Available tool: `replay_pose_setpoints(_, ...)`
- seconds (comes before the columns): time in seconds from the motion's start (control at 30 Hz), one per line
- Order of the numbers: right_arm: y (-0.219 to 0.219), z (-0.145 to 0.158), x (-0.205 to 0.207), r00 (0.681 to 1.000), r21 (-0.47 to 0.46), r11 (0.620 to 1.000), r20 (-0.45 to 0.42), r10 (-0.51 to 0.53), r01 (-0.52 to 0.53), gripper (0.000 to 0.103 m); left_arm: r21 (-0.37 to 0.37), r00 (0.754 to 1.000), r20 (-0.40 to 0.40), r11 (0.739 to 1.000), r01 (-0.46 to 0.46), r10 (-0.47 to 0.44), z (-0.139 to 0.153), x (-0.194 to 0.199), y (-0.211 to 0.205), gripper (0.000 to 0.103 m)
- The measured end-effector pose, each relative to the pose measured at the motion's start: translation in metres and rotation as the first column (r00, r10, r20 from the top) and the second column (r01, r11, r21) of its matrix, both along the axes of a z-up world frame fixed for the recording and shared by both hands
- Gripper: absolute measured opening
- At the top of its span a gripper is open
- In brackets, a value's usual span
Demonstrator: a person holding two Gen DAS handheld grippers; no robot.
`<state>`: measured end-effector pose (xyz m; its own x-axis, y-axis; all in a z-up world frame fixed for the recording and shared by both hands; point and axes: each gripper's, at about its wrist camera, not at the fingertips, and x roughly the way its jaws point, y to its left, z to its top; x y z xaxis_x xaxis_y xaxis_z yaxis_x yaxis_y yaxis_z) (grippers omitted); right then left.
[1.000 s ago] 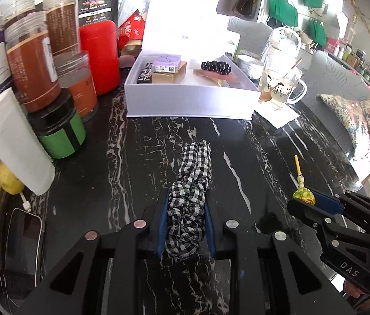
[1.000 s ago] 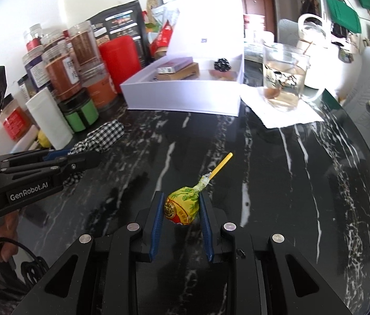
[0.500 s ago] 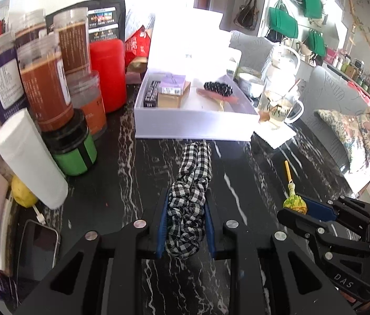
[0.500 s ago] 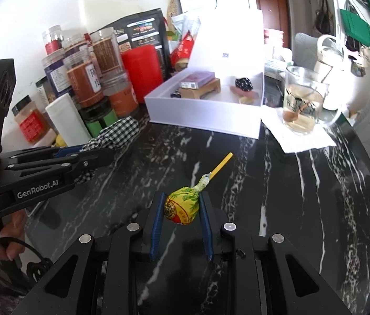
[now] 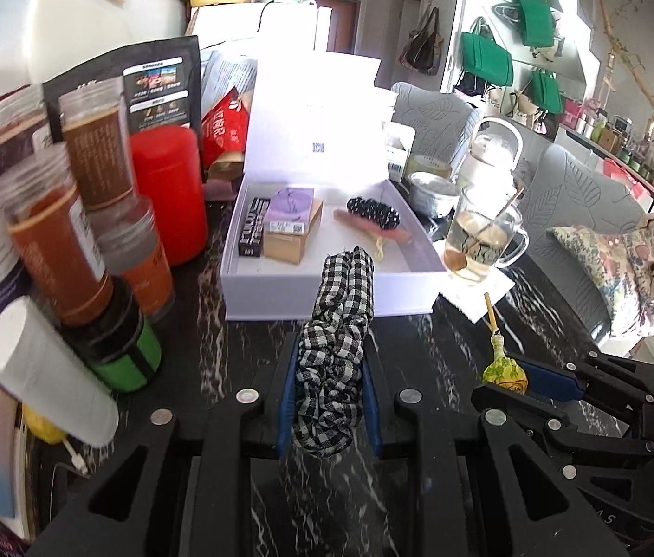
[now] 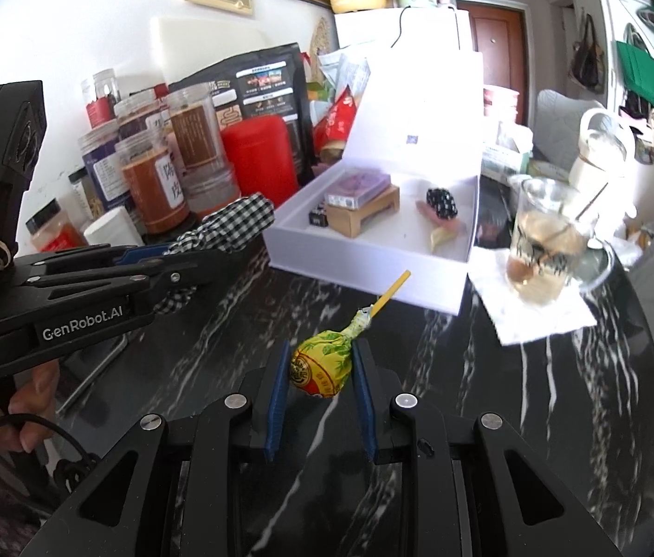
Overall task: Organize rigid objects
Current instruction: 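Lift the gingham scrunchie with the left tool while the right tool lifts the lollipop, then carry the gingham scrunchie with the left tool while the right tool carries the lollipop into the white box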
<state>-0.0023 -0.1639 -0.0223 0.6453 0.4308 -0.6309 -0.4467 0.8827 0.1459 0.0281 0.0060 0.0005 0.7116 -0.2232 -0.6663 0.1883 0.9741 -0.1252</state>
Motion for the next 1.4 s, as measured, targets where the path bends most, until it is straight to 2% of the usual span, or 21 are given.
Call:
replay_pose_setpoints(0.5,-0.002,0.022,0.051,0.999,-0.004,1.000,0.052,0.013,-0.013,0.026,0.000,0.999,0.022,0.999,0.035,-0.035,0.013,0.057,-0.009,0.024)
replay_pose_setpoints(1.0,-0.007,0.030,0.108,0.997,0.009,1.000,0.078,0.003,-0.003,0.026,-0.020,0.997,0.044,0.997,0.068,-0.067,0.022,0.118,-0.018,0.024)
replay_pose_setpoints(1.4,-0.009,0.029,0.149,0.995,-0.009,1.000,0.093,-0.026,0.027,0.026,0.003,0.998,0.044,0.999,0.033,-0.033,0.014,0.162,-0.019,0.024)
